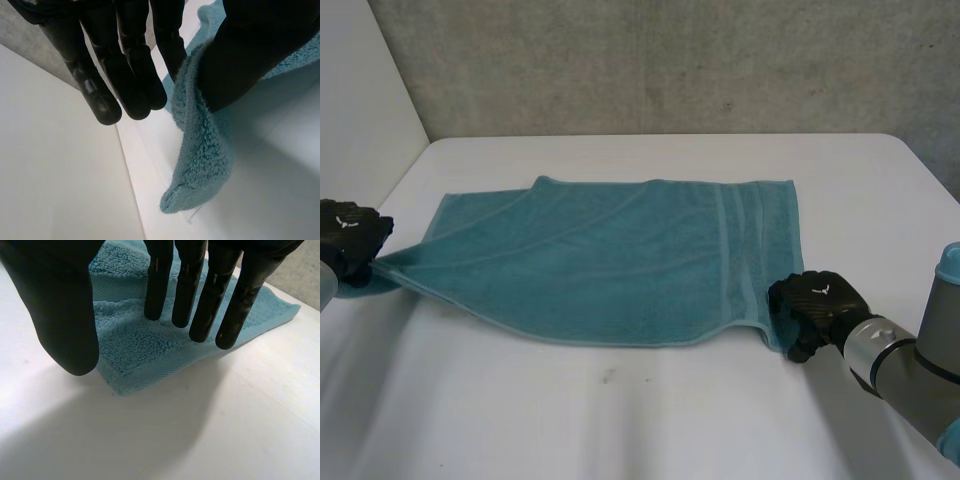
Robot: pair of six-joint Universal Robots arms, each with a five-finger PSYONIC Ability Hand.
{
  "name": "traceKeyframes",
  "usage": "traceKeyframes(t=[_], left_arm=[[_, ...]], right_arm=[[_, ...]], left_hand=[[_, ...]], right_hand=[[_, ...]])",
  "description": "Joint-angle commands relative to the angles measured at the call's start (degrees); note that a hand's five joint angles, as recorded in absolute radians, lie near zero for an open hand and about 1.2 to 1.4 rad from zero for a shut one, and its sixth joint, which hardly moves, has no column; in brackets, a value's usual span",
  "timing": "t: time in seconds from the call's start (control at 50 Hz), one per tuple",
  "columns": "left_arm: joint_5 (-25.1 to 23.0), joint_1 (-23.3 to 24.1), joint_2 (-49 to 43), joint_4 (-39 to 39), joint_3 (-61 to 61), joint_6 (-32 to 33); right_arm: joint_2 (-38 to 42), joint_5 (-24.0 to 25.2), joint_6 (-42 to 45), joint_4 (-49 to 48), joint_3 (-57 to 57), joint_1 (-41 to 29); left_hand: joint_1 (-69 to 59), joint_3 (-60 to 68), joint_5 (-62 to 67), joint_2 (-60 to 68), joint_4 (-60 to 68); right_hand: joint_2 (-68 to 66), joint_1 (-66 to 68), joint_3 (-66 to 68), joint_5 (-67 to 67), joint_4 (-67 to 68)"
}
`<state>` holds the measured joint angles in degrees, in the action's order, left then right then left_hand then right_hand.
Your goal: Fold the laundry
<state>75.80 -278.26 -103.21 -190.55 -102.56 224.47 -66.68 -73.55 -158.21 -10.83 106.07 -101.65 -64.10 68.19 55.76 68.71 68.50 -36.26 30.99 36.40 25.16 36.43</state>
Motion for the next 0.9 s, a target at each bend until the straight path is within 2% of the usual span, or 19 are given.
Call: traceKeyframes(t=[0.02, 0.24, 0.38, 0.46, 0.5, 0.6, 0.7, 0.78, 0.9], left_arm=[[-0.04, 0.0, -0.06, -0.09, -0.01, 0.01], [-0.12, 0.0, -0.06, -0.09, -0.01, 0.01], [-0.12, 0.61, -0.06, -0.09, -0.1, 0.01], [-0.12, 0.61, -0.06, -0.09, -0.18, 0.01], [-0.12, 0.61, -0.06, -0.09, -0.18, 0.01], [-0.04, 0.7, -0.06, 0.0, -0.27, 0.01], [0.05, 1.14, 0.55, 0.53, -0.89, 0.01], [0.31, 1.58, 2.22, 1.23, -1.41, -0.08], [-0.04, 1.23, 8.9, 6.15, -4.93, -1.05]], right_arm=[[2.34, -0.01, 1.06, -0.51, -1.48, -0.04], [3.83, -1.24, 1.59, -0.42, -3.41, -0.04], [5.42, -1.77, 1.94, -0.51, -6.14, -0.13], [5.42, -2.12, 1.94, -1.03, -6.93, -0.13], [5.42, -2.82, 1.94, -1.47, -7.54, -0.13], [4.28, -5.98, 1.86, -2.18, -9.56, 0.58], [-3.79, -8.98, 2.91, -0.42, -12.03, 1.28], [-10.82, -8.72, 8.25, 7.11, -12.99, 5.92], [-15.49, -8.54, 17.75, 18.64, -13.52, 12.87]], left_hand=[[-15.9, 11.81, 14.24, 11.29, 11.5], [-15.9, 11.81, 14.24, 11.29, 11.5], [-15.9, 11.81, 14.24, 11.29, 11.5], [-15.9, 11.81, 14.24, 11.29, 11.5], [-15.9, 11.81, 14.24, 11.29, 11.5], [-15.9, 11.81, 14.24, 11.29, 11.5], [-15.9, 11.81, 14.24, 11.29, 11.5], [-15.9, 11.81, 14.24, 11.29, 11.5], [-15.9, 11.81, 14.24, 11.29, 11.5]], right_hand=[[-7.97, 13.24, 7.83, 9.06, 7.8], [-8.47, 13.74, 8.34, 9.57, 8.3], [-13.68, 18.95, 13.55, 14.78, 13.51], [-26.93, 32.2, 26.79, 28.03, 26.76], [-43.68, 48.95, 43.54, 44.77, 43.51], [-43.74, 49.01, 43.6, 44.84, 43.57], [-43.74, 49.01, 43.6, 44.84, 43.57], [-43.74, 49.01, 43.6, 44.84, 43.57], [-43.74, 49.01, 43.6, 44.84, 43.57]])
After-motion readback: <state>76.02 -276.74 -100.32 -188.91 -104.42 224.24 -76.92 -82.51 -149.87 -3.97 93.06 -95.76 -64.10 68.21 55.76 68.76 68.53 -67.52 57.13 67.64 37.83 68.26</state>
